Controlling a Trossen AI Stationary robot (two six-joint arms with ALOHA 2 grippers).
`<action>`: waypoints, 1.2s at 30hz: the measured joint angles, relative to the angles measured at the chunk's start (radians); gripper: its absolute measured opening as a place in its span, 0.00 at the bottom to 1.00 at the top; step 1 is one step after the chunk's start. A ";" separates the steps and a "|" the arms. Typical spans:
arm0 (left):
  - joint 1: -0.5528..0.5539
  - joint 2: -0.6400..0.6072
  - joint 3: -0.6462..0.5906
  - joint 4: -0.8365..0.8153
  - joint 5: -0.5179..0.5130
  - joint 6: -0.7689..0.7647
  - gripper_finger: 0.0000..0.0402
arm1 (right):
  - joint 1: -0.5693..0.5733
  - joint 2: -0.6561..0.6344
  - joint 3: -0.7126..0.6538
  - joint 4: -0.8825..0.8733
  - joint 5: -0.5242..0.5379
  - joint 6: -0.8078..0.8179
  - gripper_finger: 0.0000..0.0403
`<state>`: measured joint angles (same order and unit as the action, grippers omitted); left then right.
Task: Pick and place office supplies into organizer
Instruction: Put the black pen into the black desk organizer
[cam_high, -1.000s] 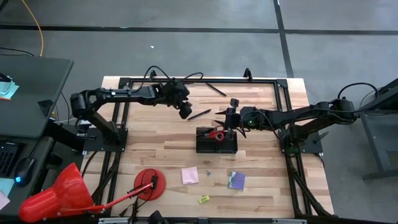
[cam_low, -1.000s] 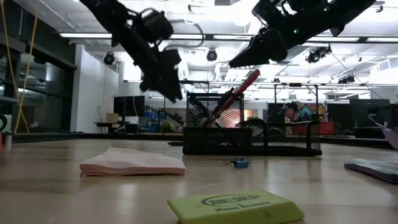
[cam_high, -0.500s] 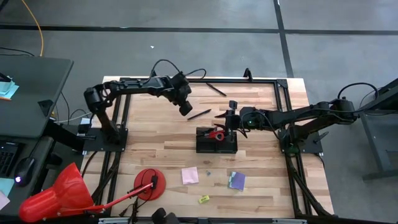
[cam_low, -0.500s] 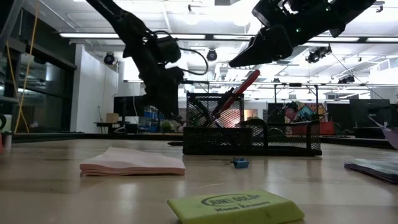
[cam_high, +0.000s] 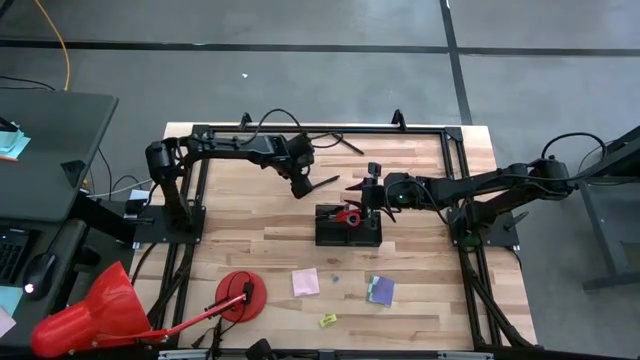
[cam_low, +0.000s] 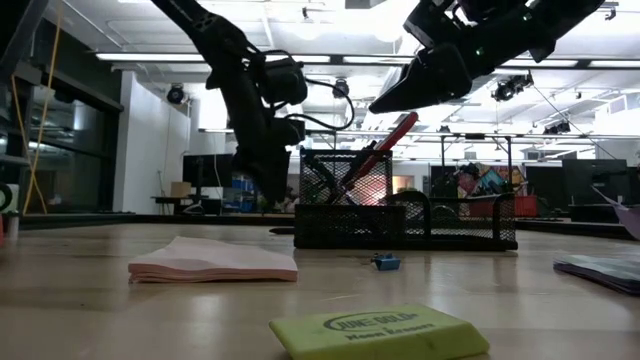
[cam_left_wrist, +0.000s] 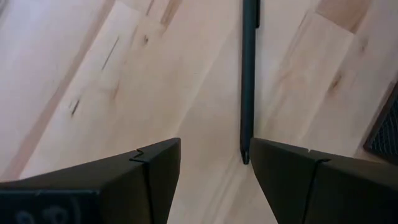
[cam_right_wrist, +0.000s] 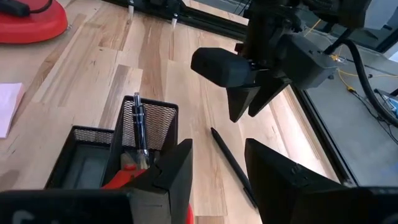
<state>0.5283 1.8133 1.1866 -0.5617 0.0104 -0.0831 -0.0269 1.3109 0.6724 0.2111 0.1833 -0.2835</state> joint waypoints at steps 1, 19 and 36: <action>0.001 0.000 0.000 -0.004 0.000 -0.004 0.46 | 0.000 0.000 0.000 0.000 0.000 0.007 0.34; 0.001 0.073 0.000 0.027 0.027 0.008 0.46 | 0.001 0.000 0.000 -0.005 0.000 0.024 0.34; -0.001 0.108 0.000 0.050 0.078 0.015 0.46 | 0.001 0.000 0.000 -0.016 0.000 0.044 0.34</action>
<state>0.5270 1.9211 1.1866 -0.5113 0.0887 -0.0684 -0.0261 1.3109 0.6724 0.1955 0.1837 -0.2394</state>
